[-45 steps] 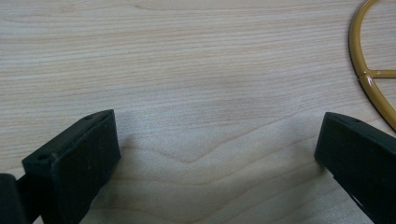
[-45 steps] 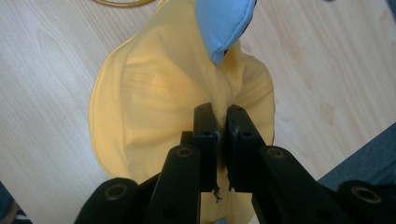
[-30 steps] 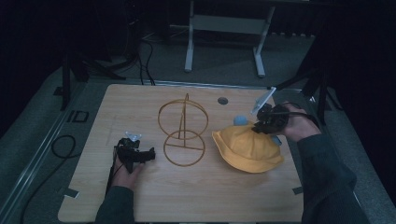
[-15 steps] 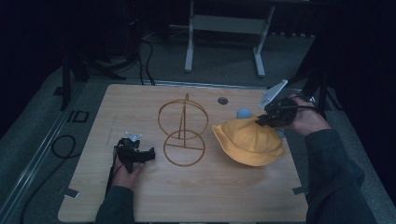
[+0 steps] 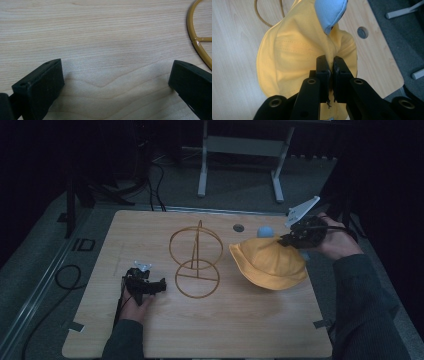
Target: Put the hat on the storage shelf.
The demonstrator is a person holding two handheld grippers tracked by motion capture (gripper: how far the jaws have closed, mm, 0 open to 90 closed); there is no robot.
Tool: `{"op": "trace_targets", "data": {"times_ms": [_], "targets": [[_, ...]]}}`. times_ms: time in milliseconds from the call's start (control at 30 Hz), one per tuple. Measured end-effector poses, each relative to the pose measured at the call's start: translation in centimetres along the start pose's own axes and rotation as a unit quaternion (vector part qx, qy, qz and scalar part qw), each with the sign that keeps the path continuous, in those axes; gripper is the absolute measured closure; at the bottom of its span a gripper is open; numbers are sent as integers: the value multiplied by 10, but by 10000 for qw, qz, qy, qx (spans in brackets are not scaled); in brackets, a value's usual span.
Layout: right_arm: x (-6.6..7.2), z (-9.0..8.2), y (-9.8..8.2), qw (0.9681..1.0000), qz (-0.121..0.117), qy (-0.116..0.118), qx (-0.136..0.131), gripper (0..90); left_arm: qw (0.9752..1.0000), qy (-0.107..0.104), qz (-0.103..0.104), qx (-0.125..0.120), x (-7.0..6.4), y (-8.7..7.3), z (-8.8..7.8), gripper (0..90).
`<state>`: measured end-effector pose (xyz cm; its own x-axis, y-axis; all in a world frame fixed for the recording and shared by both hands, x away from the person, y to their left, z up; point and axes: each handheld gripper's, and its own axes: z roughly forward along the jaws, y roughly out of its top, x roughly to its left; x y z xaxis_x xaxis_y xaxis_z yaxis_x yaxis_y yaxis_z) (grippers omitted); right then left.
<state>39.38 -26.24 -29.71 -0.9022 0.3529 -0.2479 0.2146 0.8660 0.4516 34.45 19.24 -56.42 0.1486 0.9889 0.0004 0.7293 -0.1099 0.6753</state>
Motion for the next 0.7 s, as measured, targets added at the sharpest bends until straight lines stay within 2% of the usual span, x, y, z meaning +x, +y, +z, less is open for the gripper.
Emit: {"op": "trace_targets", "data": {"times_ms": [200, 700], "targets": [[-4, -9, 3, 9998, 46, -22, -204, 850, 10000, -1, 8, 7, 0, 0, 0, 0], [-7, -22, 10, 9988, 52, -94, -482, 851, 10000, 4, -1, -4, 0, 0, 0, 0]]}}
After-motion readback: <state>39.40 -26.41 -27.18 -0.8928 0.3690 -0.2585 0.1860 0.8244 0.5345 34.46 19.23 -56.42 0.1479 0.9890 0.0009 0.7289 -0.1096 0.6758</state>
